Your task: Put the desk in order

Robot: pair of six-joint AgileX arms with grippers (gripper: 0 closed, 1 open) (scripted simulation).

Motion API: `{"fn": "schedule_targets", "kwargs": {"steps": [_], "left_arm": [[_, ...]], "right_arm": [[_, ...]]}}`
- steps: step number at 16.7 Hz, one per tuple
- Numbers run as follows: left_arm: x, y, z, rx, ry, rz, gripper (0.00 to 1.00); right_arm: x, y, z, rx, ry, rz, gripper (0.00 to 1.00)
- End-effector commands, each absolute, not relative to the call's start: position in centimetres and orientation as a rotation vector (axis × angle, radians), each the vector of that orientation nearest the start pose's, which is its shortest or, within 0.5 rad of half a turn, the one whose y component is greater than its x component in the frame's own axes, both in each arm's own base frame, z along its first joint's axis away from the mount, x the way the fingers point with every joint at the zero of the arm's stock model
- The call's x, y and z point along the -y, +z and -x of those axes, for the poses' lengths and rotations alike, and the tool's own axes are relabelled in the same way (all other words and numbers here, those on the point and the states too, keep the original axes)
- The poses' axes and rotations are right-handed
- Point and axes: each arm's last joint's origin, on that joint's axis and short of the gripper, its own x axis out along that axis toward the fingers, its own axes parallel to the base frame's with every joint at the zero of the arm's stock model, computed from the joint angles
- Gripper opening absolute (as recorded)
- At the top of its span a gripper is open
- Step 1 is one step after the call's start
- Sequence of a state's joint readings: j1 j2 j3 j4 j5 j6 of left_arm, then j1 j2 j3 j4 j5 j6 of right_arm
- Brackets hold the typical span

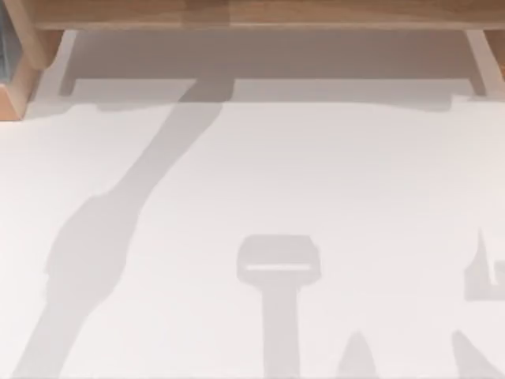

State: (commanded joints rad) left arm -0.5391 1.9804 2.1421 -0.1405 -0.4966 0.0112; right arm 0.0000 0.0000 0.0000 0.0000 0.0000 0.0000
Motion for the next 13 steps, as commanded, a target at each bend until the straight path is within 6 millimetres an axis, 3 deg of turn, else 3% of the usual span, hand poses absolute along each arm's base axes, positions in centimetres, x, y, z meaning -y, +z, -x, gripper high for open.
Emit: {"fn": "schedule_targets", "kwargs": {"steps": [3,8,10,13], "left_arm": [[21.6,44.8,-38.9,0.012,-0.02,0.012,0.0],[21.2,45.1,-38.9,0.022,-0.016,0.012,0.0],[19.9,46.3,-38.6,0.063,-0.01,0.01,0.0],[15.5,48.3,-38.4,0.14,0.052,-0.038,0.0]], "right_arm": [[0.1,16.0,-10.6,0.0,0.0,0.0,1.0],[0.1,16.0,-10.6,0.0,0.0,0.0,1.0],[0.1,16.0,-10.6,0.0,0.0,0.0,1.0],[0.1,16.0,-10.6,0.0,0.0,0.0,1.0]]}}
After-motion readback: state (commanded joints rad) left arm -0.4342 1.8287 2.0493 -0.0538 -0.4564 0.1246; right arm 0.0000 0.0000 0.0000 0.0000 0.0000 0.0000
